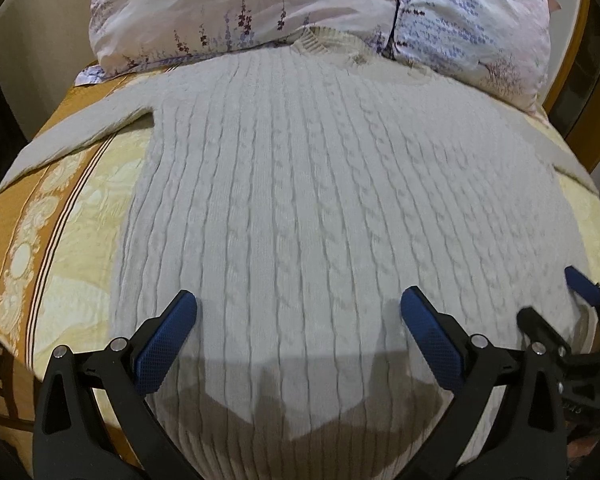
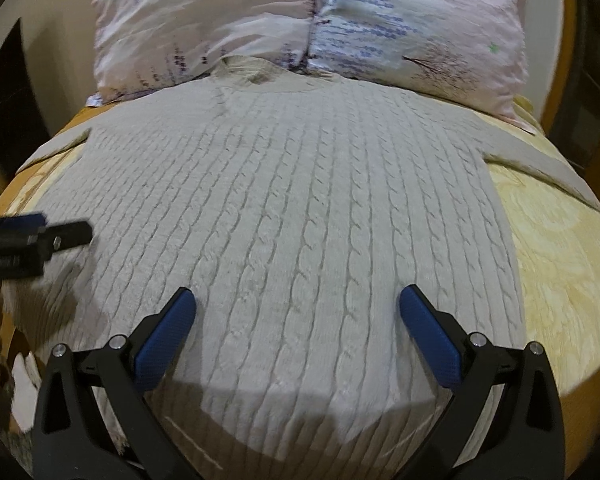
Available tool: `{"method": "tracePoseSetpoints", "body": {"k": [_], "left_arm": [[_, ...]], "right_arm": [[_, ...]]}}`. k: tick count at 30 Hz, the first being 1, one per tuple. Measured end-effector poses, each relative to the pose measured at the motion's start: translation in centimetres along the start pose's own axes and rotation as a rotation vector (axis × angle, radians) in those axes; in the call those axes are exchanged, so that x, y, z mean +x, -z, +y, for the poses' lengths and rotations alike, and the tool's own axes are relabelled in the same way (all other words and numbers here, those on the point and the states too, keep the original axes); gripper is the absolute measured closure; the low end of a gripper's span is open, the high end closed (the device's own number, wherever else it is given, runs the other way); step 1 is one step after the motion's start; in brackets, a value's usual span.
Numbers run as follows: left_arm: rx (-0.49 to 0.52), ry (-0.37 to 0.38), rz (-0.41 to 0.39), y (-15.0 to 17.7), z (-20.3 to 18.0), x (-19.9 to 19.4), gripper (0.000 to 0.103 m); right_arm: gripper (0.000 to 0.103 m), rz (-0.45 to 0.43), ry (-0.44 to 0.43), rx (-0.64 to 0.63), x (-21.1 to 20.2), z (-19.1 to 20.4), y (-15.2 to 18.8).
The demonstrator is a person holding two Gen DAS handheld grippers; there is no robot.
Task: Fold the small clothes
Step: 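Grasp a sweater sleeve with the right tool and fold it across the back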
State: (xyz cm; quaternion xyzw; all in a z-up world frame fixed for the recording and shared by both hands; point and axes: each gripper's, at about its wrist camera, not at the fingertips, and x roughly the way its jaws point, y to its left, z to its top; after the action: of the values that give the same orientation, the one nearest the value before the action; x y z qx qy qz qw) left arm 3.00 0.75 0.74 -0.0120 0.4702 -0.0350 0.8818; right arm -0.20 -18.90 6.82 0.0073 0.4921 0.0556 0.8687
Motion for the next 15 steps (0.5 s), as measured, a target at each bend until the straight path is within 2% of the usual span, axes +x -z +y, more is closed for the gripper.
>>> {"method": "tracePoseSetpoints", "body": {"k": [5,9,12,14,15], "left_arm": [[0.016,0.018,-0.006,-2.2,0.1,0.7,0.001],[0.013,0.064,-0.053,-3.9,0.5,0.8,0.001],[0.008,0.067,-0.061,-5.1,1.1,1.2,0.001],[0.001,0.064,-0.061,-6.0,1.5,1.5,0.001],[-0.003,0.065,-0.059,-6.3,1.7,1.7,0.001]], "right_arm": [[0.002,-0.033,-0.002,0.116,-0.3,-5.0,-2.6],[0.002,-0.07,0.009,0.336,-0.5,-13.1,-5.4],[0.002,-0.095,0.028,0.508,-0.3,-19.5,-6.7],[0.007,-0.093,0.045,0.618,0.4,-23.5,-7.1],[0.014,-0.089,0.053,0.683,0.9,-25.8,-7.2]]}}
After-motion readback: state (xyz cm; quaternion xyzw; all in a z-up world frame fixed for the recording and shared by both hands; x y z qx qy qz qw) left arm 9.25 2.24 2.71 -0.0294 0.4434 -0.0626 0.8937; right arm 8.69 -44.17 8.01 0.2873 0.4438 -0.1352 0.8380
